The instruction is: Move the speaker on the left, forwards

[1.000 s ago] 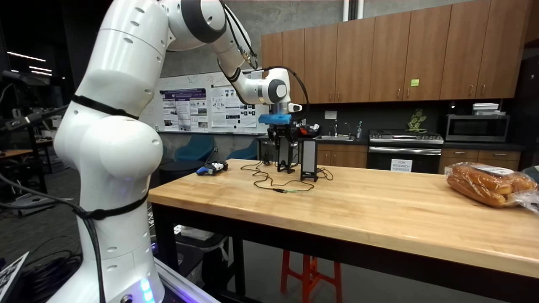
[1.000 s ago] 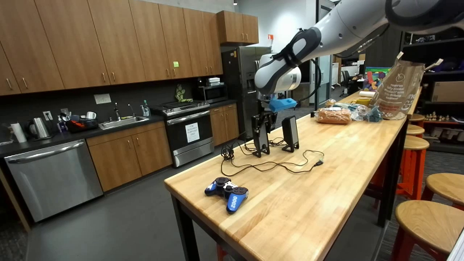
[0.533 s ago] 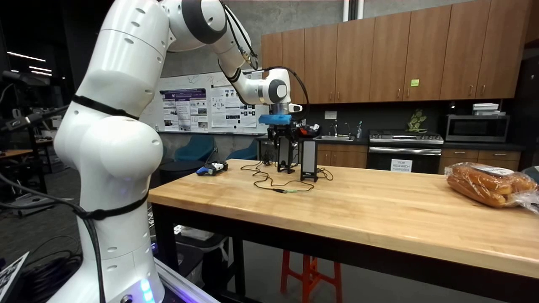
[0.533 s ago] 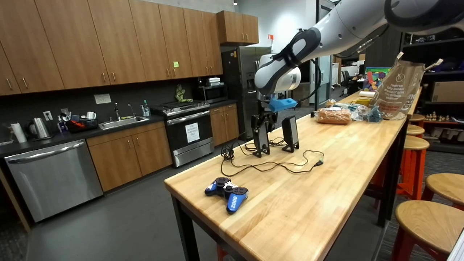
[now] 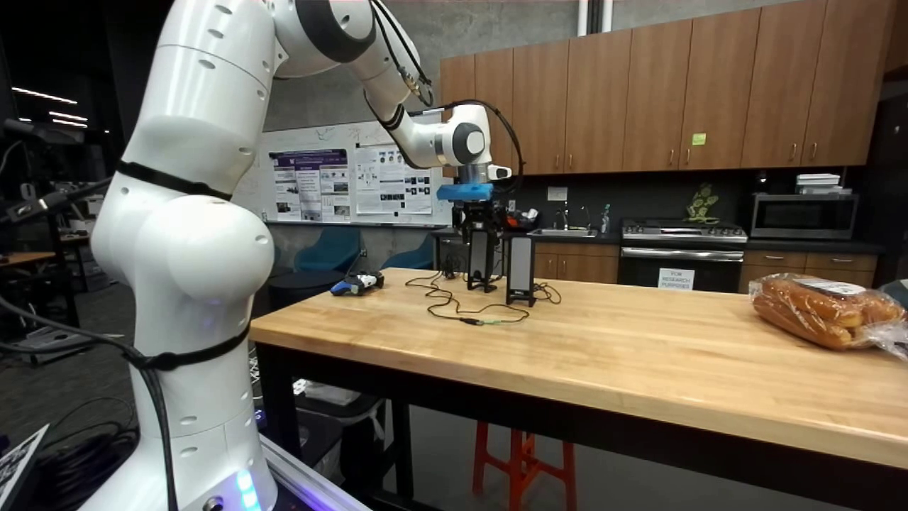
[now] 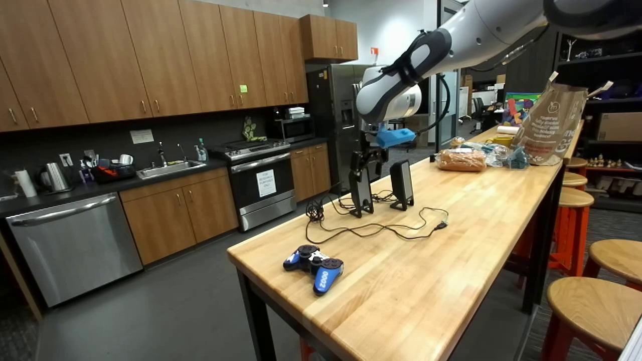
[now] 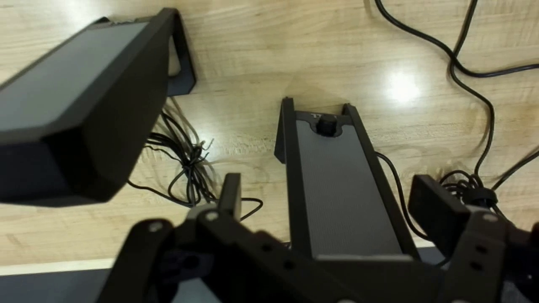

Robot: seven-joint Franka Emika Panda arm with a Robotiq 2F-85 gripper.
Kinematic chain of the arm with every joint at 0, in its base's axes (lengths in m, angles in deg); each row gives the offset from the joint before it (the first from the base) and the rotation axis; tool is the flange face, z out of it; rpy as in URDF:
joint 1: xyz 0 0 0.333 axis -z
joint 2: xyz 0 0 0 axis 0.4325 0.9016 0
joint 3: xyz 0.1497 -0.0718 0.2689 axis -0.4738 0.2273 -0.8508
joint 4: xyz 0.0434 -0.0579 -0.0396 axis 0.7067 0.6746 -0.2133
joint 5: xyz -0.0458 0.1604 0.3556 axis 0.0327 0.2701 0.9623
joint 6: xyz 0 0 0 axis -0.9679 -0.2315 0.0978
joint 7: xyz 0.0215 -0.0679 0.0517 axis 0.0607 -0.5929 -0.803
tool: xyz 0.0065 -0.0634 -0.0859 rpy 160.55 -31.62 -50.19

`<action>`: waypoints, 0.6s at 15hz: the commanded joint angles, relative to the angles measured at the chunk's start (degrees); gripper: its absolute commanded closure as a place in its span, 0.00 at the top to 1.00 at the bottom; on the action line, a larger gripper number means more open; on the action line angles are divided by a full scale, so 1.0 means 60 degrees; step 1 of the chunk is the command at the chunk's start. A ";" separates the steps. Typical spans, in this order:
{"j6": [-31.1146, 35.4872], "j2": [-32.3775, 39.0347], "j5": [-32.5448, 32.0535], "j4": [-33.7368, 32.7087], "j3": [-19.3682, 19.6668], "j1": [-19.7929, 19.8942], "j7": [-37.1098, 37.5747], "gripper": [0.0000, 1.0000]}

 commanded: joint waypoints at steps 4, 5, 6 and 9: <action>-0.1253 -0.1789 -0.0329 0.1396 0.0027 0.0028 -0.0198 1.00; -0.1404 -0.2028 -0.0299 0.1600 0.0002 0.0032 -0.0288 1.00; -0.1521 -0.2282 -0.0270 0.1825 -0.0010 0.0027 -0.0304 1.00; -0.1857 -0.3124 -0.0177 0.2595 -0.0025 0.0035 -0.0546 1.00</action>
